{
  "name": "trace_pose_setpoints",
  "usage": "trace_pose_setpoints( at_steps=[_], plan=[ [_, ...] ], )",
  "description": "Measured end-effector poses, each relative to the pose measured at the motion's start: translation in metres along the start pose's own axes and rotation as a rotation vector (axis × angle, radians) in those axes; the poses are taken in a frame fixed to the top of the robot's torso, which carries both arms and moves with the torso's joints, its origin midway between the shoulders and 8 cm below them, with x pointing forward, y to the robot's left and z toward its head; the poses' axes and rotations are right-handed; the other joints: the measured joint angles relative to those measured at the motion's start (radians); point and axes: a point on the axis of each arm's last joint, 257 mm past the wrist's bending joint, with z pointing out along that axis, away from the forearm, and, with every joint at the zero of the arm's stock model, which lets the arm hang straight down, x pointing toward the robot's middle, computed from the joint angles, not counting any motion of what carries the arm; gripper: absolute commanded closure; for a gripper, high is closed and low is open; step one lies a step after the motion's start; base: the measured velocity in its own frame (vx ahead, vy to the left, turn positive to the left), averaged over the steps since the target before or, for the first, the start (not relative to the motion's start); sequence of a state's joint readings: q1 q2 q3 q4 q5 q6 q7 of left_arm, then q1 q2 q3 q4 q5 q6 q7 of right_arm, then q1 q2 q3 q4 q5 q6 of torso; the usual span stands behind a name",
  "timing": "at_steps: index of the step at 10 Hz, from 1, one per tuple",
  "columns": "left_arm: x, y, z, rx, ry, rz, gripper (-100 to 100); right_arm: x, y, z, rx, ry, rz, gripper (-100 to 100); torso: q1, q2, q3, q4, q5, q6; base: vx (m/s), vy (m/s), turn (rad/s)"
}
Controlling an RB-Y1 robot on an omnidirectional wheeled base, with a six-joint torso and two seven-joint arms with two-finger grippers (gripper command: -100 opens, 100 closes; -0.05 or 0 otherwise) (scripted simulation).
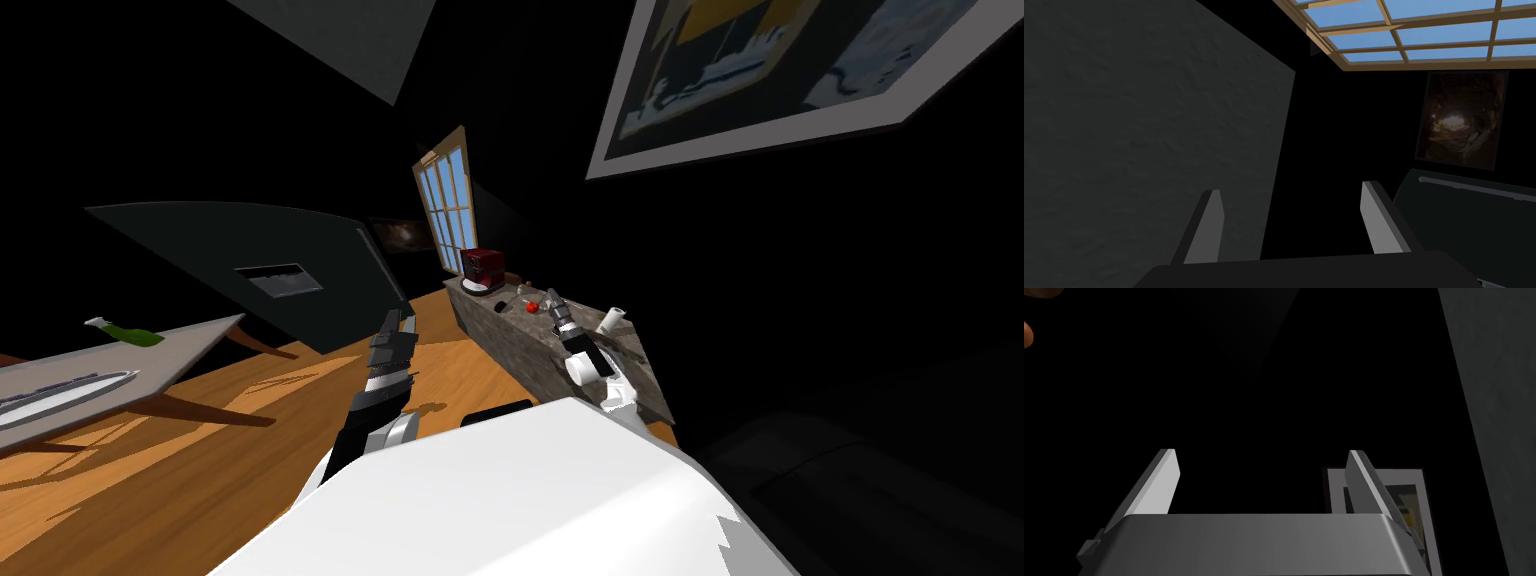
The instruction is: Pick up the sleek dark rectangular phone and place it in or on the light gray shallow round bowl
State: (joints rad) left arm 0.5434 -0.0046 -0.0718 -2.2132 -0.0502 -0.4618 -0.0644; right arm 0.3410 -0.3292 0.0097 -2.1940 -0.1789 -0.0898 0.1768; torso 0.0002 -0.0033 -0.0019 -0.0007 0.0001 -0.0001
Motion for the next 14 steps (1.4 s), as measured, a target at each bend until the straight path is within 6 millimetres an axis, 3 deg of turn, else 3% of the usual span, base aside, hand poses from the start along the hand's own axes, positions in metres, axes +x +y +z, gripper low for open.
trace_pose_setpoints(
  at_steps=[14],
  plan=[
    [0.000,0.000,0.000,0.000,0.000,0.000,0,-0.011,-0.081,0.021,0.318,0.136,-0.147,-100,0.000,0.001,0.001,0.000,0.000,0.000,0.034,-0.002,0.088]
  ],
)
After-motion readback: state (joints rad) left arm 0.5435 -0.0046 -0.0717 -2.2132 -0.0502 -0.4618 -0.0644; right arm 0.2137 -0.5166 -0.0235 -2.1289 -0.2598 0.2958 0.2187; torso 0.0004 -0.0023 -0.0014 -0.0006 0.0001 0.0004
